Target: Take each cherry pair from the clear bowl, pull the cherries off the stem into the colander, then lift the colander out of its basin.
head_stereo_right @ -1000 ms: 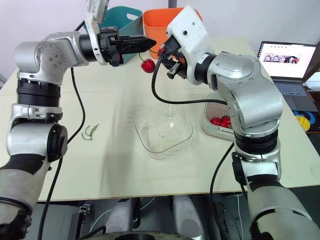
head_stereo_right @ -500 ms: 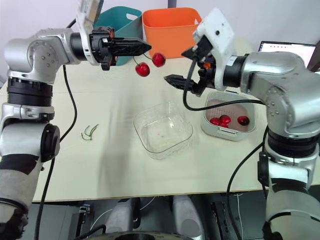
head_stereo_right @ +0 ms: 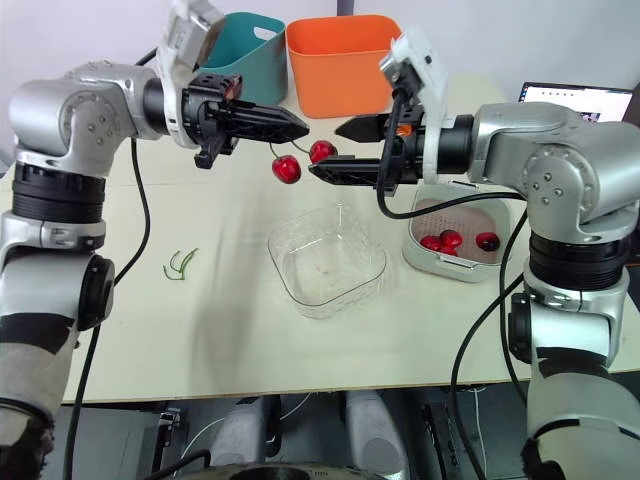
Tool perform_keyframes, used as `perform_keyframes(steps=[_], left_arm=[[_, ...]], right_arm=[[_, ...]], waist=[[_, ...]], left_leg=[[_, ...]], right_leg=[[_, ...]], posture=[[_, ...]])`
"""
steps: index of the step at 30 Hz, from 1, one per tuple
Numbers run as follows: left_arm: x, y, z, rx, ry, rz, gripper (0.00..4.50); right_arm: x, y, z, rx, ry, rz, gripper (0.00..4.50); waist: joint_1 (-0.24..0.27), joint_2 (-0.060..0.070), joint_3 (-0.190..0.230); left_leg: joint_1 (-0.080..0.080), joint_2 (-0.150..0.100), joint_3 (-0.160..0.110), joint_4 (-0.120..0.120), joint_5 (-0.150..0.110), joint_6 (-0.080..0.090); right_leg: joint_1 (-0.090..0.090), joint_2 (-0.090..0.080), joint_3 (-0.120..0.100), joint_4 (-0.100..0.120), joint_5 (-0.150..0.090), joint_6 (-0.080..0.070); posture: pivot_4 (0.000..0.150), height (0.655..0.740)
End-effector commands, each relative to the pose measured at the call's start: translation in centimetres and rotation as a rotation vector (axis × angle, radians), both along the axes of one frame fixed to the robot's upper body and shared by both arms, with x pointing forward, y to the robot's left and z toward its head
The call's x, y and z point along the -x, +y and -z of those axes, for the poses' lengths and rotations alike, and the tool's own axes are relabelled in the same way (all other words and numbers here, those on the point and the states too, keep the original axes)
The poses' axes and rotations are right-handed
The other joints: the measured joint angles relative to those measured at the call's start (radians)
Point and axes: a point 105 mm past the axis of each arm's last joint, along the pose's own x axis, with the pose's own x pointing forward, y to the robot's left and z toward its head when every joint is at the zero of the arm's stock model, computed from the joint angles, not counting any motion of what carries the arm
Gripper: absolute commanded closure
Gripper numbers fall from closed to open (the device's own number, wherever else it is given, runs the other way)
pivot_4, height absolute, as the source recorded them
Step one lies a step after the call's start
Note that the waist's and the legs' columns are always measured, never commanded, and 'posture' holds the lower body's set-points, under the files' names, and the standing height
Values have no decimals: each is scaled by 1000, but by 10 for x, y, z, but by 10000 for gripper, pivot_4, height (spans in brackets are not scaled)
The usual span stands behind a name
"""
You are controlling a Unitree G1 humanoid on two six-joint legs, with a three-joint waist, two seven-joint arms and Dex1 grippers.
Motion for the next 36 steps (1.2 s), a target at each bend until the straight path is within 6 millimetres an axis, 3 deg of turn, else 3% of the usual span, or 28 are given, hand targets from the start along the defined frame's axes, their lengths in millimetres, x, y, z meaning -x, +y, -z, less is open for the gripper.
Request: perform_keyframes(steps=[1, 6, 7, 9, 16, 18, 36], left_arm=[[8, 0, -11, 16, -44, 19, 45000], [9, 2, -11, 19, -41, 12, 45000], [10, 2, -11, 20, -42, 12, 45000], [10, 2, -12, 23, -43, 9, 45000], [8, 2, -15, 36, -48, -3, 45000], [7, 2, -16, 39, -49, -5, 45000], [6, 2, -21, 59, -55, -5, 45000]], right_arm=[[2, 7, -12, -26, -57, -29, 244], [3, 13, -8, -30, -43, -55, 244], [3, 15, -7, -28, -41, -59, 2186], [3, 17, -6, -28, -40, -65, 6818], [4, 17, -4, -26, -38, -64, 30680], [4, 17, -3, -23, -37, -63, 35588], [1, 14, 2, -11, -56, -45, 36512]], waist=[[0, 0, 0], [0, 0, 0], [0, 0, 0], [0, 0, 0], [1, 0, 0], [0, 0, 0], [1, 0, 0]], left_leg=[[0, 0, 0, 0, 0, 0], [0, 0, 0, 0, 0, 0], [0, 0, 0, 0, 0, 0], [0, 0, 0, 0, 0, 0], [0, 0, 0, 0, 0, 0], [0, 0, 0, 0, 0, 0], [0, 0, 0, 0, 0, 0]], right_leg=[[0, 0, 0, 0, 0, 0], [0, 0, 0, 0, 0, 0], [0, 0, 0, 0, 0, 0], [0, 0, 0, 0, 0, 0], [0, 0, 0, 0, 0, 0], [0, 0, 0, 0, 0, 0], [0, 0, 0, 0, 0, 0]], posture=[[1500, 7400], [1500, 7400], [1500, 7400], [1500, 7400], [1500, 7400], [1500, 7400], [1500, 7400]])
